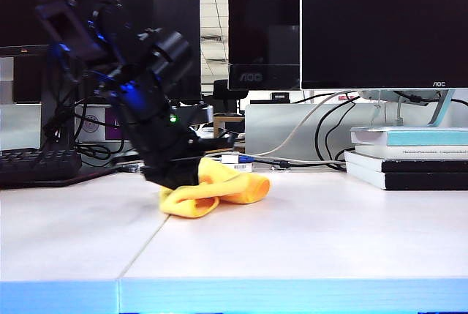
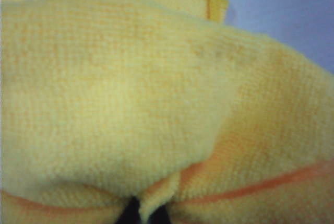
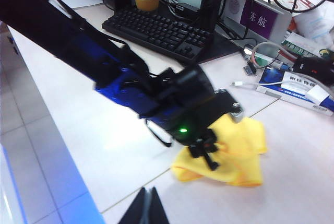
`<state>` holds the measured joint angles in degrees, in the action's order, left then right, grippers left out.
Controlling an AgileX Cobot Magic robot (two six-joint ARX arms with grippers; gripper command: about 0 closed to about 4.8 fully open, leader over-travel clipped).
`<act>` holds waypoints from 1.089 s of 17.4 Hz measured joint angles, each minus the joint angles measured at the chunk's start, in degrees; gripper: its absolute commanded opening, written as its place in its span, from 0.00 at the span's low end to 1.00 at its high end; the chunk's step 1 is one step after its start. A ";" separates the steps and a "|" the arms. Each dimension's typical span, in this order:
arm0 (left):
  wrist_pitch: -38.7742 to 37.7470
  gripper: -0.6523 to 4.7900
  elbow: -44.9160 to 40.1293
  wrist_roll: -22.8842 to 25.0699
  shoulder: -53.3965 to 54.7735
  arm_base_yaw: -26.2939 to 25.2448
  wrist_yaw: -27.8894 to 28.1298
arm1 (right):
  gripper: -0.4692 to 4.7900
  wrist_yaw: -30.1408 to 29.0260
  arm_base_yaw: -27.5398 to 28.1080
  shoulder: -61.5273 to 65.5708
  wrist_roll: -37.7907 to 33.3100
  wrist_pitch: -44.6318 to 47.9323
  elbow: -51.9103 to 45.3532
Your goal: Wipe the table from back to front using the rag.
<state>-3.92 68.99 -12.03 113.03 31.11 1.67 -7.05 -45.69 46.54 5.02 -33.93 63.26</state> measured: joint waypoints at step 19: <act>-6.82 0.11 27.56 0.72 16.92 -5.90 -1.20 | 0.09 0.96 0.04 0.04 -0.57 -1.16 0.00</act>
<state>-10.74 96.55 -11.31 129.95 25.21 0.47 -6.09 -45.65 46.59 4.45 -35.09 63.26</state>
